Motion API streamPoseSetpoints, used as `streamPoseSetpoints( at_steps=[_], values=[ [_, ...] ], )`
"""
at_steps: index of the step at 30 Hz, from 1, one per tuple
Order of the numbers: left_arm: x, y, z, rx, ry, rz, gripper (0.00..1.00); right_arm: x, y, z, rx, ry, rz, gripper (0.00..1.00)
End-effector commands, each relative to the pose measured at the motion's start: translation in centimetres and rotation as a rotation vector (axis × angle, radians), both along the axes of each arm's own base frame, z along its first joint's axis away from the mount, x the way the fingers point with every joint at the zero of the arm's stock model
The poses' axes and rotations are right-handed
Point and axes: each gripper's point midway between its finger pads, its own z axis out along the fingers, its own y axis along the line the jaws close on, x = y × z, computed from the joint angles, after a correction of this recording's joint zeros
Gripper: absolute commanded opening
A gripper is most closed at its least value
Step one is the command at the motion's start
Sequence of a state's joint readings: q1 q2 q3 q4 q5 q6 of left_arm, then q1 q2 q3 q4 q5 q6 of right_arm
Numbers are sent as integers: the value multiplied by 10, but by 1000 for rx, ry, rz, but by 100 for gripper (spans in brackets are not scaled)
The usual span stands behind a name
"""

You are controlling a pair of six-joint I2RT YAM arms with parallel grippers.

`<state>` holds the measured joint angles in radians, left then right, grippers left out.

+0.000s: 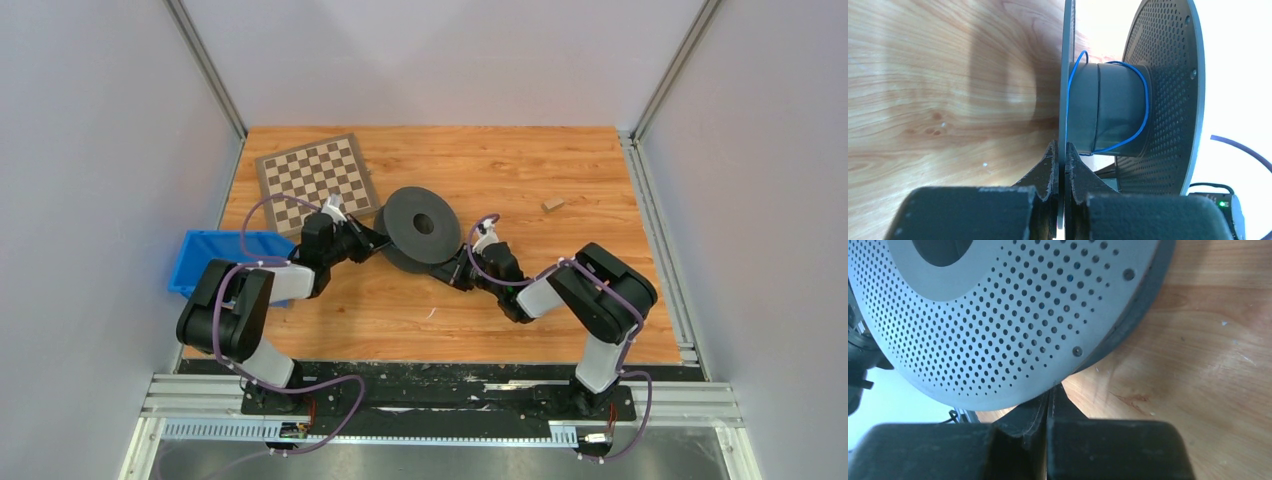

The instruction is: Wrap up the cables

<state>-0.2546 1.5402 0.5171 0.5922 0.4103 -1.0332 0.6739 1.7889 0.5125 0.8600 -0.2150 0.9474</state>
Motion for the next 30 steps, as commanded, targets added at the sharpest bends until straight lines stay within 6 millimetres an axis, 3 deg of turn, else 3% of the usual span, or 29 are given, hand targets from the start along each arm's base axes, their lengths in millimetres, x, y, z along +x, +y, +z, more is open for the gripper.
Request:
streamPoseSetpoints(
  at_steps=[1, 13, 23, 30],
  values=[
    [13, -10, 9, -19, -80, 38, 0, 15, 6, 15, 115, -2, -79, 0],
    [-1, -32, -4, -29, -77, 14, 0, 17, -31, 0, 116, 22, -176, 0],
    [-17, -41, -16, -10, -89, -25, 7, 6, -37, 7, 198, 70, -122, 0],
    [-24, -45, -26, 2, -67, -33, 15, 10, -39, 9, 225, 78, -136, 0]
  ],
)
